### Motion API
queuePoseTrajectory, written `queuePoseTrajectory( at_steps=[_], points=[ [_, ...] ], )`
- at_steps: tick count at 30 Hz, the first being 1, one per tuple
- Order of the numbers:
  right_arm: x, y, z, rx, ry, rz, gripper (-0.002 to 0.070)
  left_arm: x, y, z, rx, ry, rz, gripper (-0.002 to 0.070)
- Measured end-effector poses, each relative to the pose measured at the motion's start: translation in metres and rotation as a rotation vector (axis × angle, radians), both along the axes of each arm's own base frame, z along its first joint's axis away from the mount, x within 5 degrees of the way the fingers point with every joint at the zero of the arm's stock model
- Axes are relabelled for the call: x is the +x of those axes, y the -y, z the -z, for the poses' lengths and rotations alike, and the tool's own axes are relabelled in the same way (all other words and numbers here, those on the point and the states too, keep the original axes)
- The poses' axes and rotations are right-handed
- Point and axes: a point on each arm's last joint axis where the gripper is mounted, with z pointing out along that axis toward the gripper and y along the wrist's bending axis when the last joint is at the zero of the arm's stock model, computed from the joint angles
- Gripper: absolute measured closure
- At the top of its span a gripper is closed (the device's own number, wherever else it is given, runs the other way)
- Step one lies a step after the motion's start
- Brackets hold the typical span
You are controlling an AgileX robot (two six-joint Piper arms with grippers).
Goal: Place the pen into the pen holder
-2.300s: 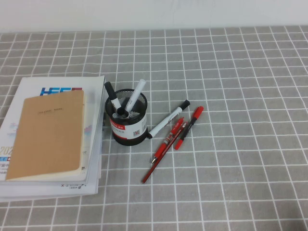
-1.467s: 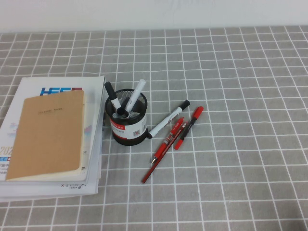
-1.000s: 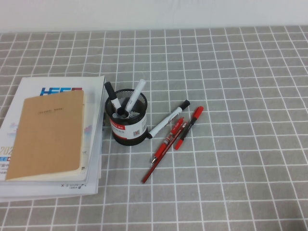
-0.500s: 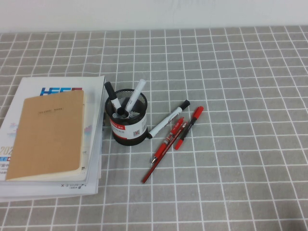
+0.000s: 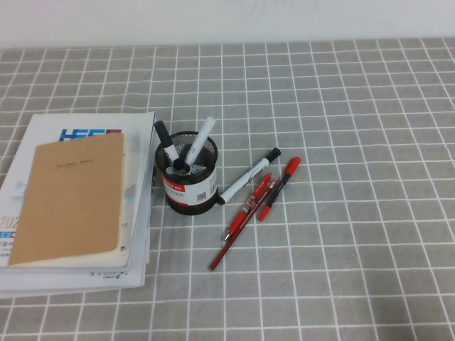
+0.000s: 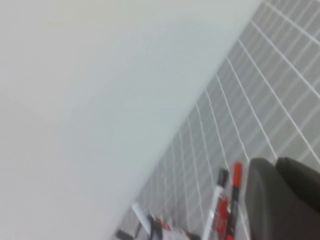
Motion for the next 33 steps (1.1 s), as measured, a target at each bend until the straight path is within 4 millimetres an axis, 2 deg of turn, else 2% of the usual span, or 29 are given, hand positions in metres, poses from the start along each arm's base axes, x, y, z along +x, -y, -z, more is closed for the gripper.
queuePoseTrajectory(
  at_steps=[4, 8, 11, 12, 15, 18, 22, 25, 29, 33],
  points=[
    [0.0, 0.001, -0.002, 0.033, 0.014, 0.015, 0.0689, 0.0, 0.0, 0.0, 0.0, 0.0, 0.0, 0.068],
    [-0.001, -0.004, -0.001, 0.073, -0.007, -0.043, 0.0689, 0.0, 0.0, 0.0, 0.0, 0.0, 0.0, 0.068],
    [-0.003, -0.01, -0.004, -0.009, 0.006, -0.113, 0.0689, 0.0, 0.0, 0.0, 0.0, 0.0, 0.0, 0.068],
    [-0.005, -0.012, -0.01, -0.052, 0.028, -0.134, 0.0689, 0.0, 0.0, 0.0, 0.0, 0.0, 0.0, 0.068],
    [-0.006, -0.016, -0.045, -0.245, 0.112, -0.188, 0.0689, 0.0, 0.0, 0.0, 0.0, 0.0, 0.0, 0.068],
    [0.003, -0.021, -0.078, -0.436, 0.127, -0.24, 0.0689, 0.0, 0.0, 0.0, 0.0, 0.0, 0.0, 0.068],
    [0.032, -0.03, -0.114, -0.663, 0.023, -0.412, 0.0689, 0.0, 0.0, 0.0, 0.0, 0.0, 0.0, 0.068],
    [0.063, -0.034, -0.128, -0.793, -0.111, -0.542, 0.0689, 0.0, 0.0, 0.0, 0.0, 0.0, 0.0, 0.068],
    [0.115, -0.038, -0.138, -0.855, -0.263, -0.685, 0.0689, 0.0, 0.0, 0.0, 0.0, 0.0, 0.0, 0.068],
    [0.164, -0.049, -0.137, -0.87, -0.413, -0.773, 0.0689, 0.0, 0.0, 0.0, 0.0, 0.0, 0.0, 0.068]
  ],
)
